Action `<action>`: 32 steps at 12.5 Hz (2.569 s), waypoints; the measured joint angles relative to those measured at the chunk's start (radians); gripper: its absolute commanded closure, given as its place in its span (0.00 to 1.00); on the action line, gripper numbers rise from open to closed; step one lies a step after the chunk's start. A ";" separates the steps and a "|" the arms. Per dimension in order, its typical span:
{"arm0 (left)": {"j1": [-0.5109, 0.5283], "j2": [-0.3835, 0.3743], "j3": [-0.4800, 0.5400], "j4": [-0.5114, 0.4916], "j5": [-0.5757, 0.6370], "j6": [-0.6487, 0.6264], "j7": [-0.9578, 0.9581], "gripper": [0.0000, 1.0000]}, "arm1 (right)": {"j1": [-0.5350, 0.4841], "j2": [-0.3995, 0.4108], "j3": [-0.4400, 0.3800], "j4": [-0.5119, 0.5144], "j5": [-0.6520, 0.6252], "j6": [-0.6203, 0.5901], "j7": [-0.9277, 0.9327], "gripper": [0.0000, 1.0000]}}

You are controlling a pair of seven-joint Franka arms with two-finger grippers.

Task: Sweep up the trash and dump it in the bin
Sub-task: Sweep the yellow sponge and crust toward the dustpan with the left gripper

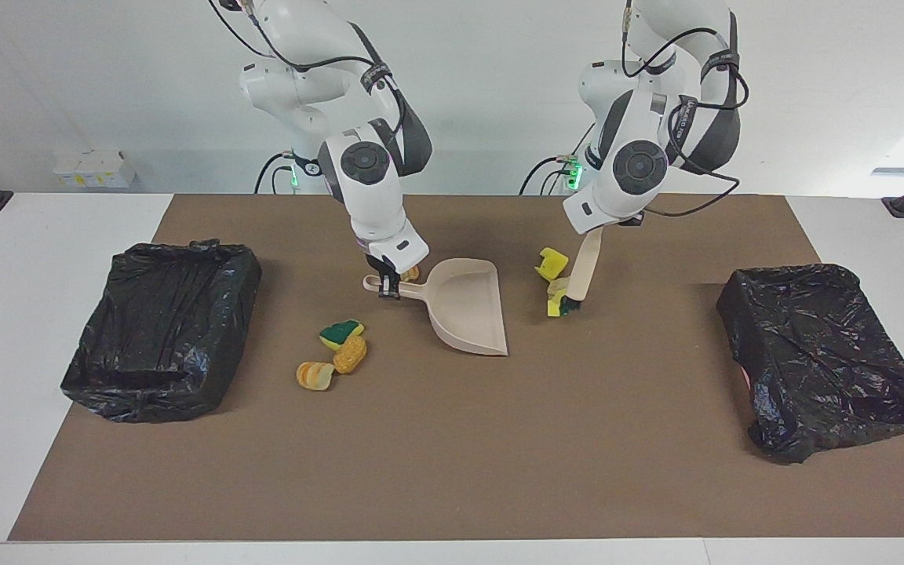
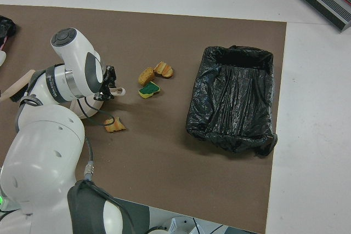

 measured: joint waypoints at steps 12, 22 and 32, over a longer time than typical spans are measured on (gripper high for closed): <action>-0.007 -0.159 0.002 -0.330 -0.032 0.341 -0.487 1.00 | 0.000 0.000 0.000 0.000 0.000 0.000 0.000 1.00; -0.163 -0.127 -0.001 -0.348 -0.279 0.575 -0.511 1.00 | 0.000 0.000 0.000 0.000 0.000 0.000 0.000 1.00; -0.275 -0.085 0.031 -0.072 -0.295 0.377 -0.506 1.00 | 0.000 0.000 0.000 -0.001 0.000 0.000 0.000 1.00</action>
